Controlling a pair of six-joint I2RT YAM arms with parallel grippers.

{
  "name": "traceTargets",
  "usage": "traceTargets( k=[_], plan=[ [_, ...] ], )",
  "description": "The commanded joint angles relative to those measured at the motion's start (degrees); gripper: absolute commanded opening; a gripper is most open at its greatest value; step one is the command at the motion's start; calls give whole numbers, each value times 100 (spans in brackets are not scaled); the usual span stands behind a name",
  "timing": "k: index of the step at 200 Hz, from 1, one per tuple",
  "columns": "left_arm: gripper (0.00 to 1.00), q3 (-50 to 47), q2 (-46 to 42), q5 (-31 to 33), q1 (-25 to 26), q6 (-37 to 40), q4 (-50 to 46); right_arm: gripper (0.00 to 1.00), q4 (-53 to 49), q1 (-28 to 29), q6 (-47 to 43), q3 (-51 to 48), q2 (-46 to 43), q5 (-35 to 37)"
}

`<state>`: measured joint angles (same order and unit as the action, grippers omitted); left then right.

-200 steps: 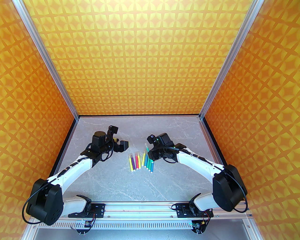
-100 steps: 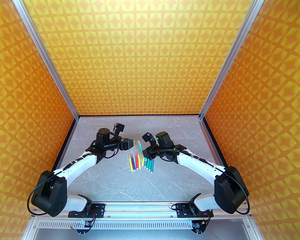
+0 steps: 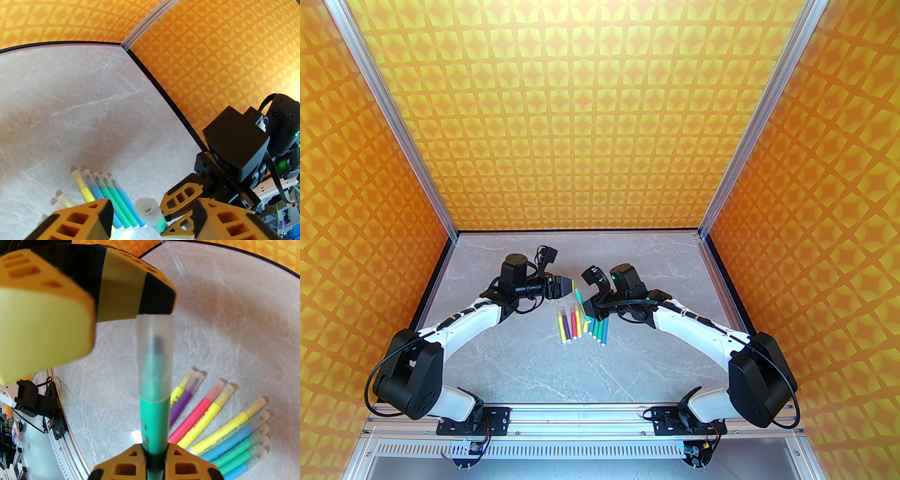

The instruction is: Open the pen caps

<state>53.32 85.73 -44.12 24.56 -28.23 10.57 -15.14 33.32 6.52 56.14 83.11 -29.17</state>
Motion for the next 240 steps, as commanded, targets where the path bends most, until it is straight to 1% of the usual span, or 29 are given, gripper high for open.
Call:
traceTargets(
  k=[1, 46, 87, 122, 146, 163, 178, 201, 218, 240],
  plan=[
    [55, 157, 144, -287, 57, -127, 180, 0, 178, 34, -99, 123, -142, -127],
    [43, 190, 294, -395, 101, -304, 359, 0, 159, 43, -118, 118, -200, -126],
    [37, 203, 367, -509, 137, -409, 478, 0, 169, 43, -138, 83, -261, -58],
    [25, 211, 393, -597, 148, -517, 576, 0, 226, 43, -125, 64, -272, -29],
    [21, 229, 387, -598, 146, -559, 587, 0, 247, 36, -125, 49, -284, -2],
    [18, 241, 392, -600, 147, -582, 595, 8, 283, 43, -125, 26, -304, -19],
    [17, 265, 397, -600, 149, -620, 613, 18, 356, 43, -97, -12, -304, -34],
    [14, 280, 387, -606, 147, -671, 638, 30, 503, 43, -56, -92, -280, -80],
    [12, 304, 367, -607, 146, -722, 653, 36, 621, 43, -9, -136, -232, -115],
    [10, 327, 322, -628, 147, -746, 649, 38, 722, 43, 31, -146, -157, -170]
  ],
)
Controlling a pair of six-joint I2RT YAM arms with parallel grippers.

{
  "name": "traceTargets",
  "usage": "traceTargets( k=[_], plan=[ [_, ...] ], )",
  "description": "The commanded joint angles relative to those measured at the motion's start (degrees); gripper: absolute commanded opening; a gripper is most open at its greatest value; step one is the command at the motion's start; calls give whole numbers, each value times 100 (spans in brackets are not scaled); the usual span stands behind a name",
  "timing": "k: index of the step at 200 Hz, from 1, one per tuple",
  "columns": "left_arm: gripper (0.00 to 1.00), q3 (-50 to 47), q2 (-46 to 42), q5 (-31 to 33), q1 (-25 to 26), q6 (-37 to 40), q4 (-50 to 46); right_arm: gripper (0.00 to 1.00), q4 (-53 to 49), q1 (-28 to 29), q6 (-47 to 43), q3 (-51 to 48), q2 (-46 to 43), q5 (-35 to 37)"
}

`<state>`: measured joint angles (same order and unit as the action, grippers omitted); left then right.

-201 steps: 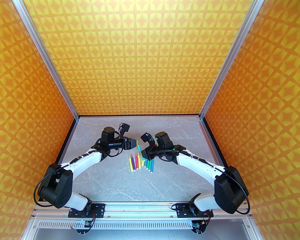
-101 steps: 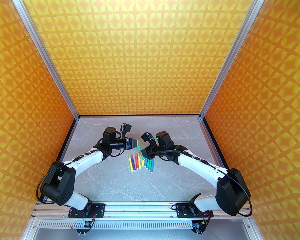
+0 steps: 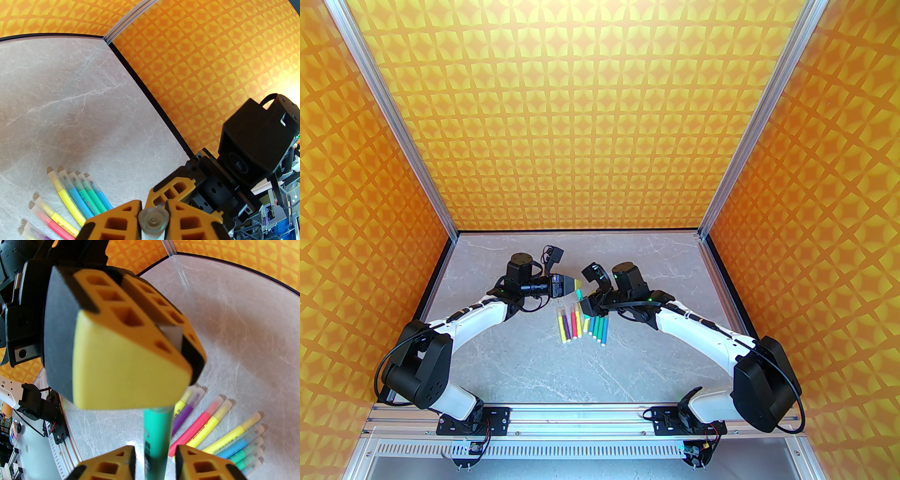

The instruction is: Open the pen caps

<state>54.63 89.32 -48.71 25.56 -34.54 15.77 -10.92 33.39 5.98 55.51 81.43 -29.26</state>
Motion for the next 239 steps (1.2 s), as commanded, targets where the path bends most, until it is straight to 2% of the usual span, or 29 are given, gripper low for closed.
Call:
traceTargets(
  k=[1, 105, 152, 182, 217, 239],
  plan=[
    [10, 201, -42, -171, 46, -119, 128, 38, 305, 36, 87, -79, 13, -165],
    [3, 227, -211, -191, 34, -237, 238, 29, 432, 36, 90, -108, 200, -320],
    [0, 195, -283, -145, -78, -271, 236, 7, 300, 36, -36, -175, 91, -306],
    [0, 96, -388, -62, -363, -550, 450, 0, 244, 36, -125, -355, -37, -275],
    [0, 154, -459, 79, -602, -683, 398, 0, 224, 37, -243, -566, -184, -283],
    [0, 125, -442, 173, -684, -1027, 754, 0, 203, 35, -314, -669, -246, -349]
  ],
)
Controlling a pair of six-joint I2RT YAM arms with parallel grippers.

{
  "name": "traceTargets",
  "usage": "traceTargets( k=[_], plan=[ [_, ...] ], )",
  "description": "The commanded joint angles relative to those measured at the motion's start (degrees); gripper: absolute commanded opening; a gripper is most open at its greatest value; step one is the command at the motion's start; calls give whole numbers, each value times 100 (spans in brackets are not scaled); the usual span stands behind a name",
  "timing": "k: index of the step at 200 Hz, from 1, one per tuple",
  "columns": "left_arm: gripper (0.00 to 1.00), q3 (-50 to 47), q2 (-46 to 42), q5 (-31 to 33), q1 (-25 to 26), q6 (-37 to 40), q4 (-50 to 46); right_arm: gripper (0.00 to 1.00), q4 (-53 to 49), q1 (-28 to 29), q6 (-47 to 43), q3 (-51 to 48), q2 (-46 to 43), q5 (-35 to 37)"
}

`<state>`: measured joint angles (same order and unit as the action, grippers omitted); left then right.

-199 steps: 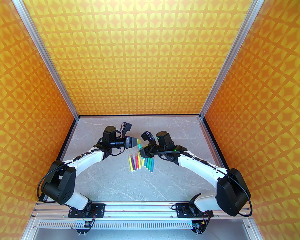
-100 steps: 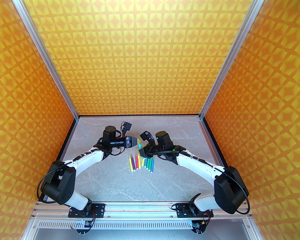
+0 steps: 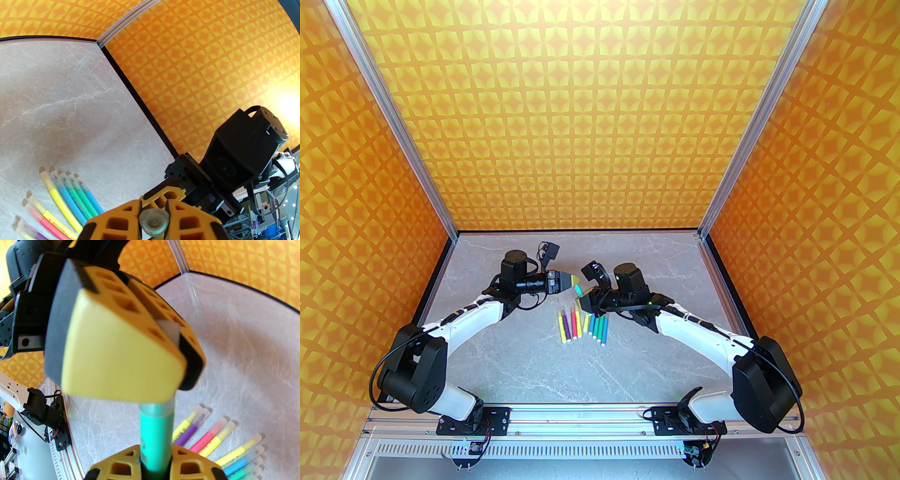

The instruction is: Open the pen caps

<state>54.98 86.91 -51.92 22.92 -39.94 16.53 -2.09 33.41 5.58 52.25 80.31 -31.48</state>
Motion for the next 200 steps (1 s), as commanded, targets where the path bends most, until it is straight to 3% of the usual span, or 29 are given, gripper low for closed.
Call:
traceTargets(
  k=[1, 27, 64, 76, 100, 134, 161, 200],
  plan=[
    [0, 82, -202, 505, -428, -514, 725, 0, -679, 33, -276, -341, -136, -128],
    [0, -101, -246, 711, -597, -1121, 1463, 0, -717, 34, -318, -454, -197, -146],
    [0, -74, -228, 802, -794, -1315, 1414, 0, -647, 30, -324, -571, -233, -45],
    [0, 40, -251, 817, -885, -1000, 778, 0, -650, 29, -286, -554, -246, 294],
    [0, 502, -338, 1230, -1075, 214, -1387, 0, -1053, -4, -244, -277, -174, 1481],
    [0, 1087, -289, 3017, -1161, 1884, -3897, 0, -1756, -449, -172, 351, 235, 2448],
    [0, 1405, 54, 4303, -1321, 2529, -4915, 0, -2198, -900, -225, 859, 679, 3042],
    [0, 1489, 639, 4843, -1689, 2837, -5232, 0, -2502, -1571, -367, 1462, 1323, 3870]
  ],
)
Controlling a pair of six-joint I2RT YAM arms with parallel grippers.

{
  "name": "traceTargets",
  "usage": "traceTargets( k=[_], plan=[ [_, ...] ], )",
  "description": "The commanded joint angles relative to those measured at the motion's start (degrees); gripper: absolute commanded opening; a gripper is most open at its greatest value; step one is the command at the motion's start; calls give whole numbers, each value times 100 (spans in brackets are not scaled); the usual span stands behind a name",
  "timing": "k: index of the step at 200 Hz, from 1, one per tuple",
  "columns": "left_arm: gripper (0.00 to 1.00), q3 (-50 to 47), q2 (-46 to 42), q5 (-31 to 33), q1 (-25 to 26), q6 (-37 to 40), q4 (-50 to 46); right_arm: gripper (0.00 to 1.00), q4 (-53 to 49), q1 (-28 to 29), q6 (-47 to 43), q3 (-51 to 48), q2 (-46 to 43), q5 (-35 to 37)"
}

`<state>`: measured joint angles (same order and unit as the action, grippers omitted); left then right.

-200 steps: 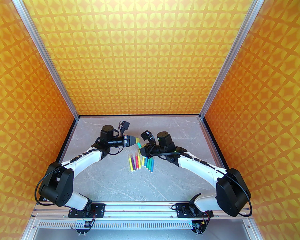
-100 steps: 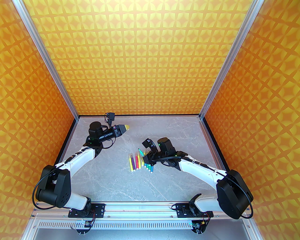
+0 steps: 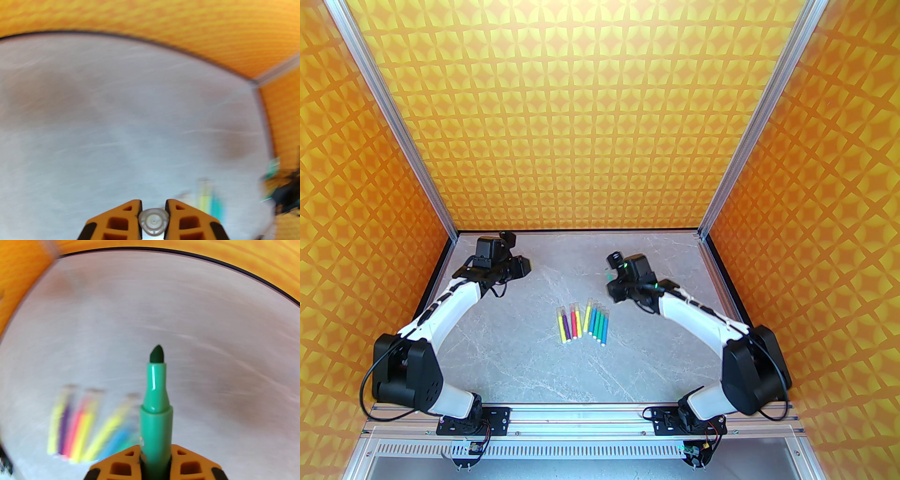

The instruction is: Open the pen caps

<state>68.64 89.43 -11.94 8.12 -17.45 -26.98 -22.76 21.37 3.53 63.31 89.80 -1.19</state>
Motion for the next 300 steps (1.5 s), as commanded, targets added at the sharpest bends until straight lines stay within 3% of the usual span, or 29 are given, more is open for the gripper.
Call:
traceTargets(
  k=[1, 56, 115, 211, 300],
  plan=[
    [0, 123, 403, 857, -220, 591, -888, 0, -437, -382, -165, 370, 391, 849],
    [0, 488, 1121, 1356, -693, 912, -1025, 0, -380, -1266, -314, 603, 1029, 960],
    [0, 1007, 1921, 1377, -1029, 1197, -1074, 0, -501, -1900, -354, 826, 1626, 927],
    [0, 1441, 2682, 1378, -1212, 1413, -1323, 2, -563, -2176, -131, 1086, 2302, 730],
    [14, 1587, 2964, 1366, -1208, 1416, -1426, 12, -608, -2224, -45, 1157, 2531, 535]
  ],
)
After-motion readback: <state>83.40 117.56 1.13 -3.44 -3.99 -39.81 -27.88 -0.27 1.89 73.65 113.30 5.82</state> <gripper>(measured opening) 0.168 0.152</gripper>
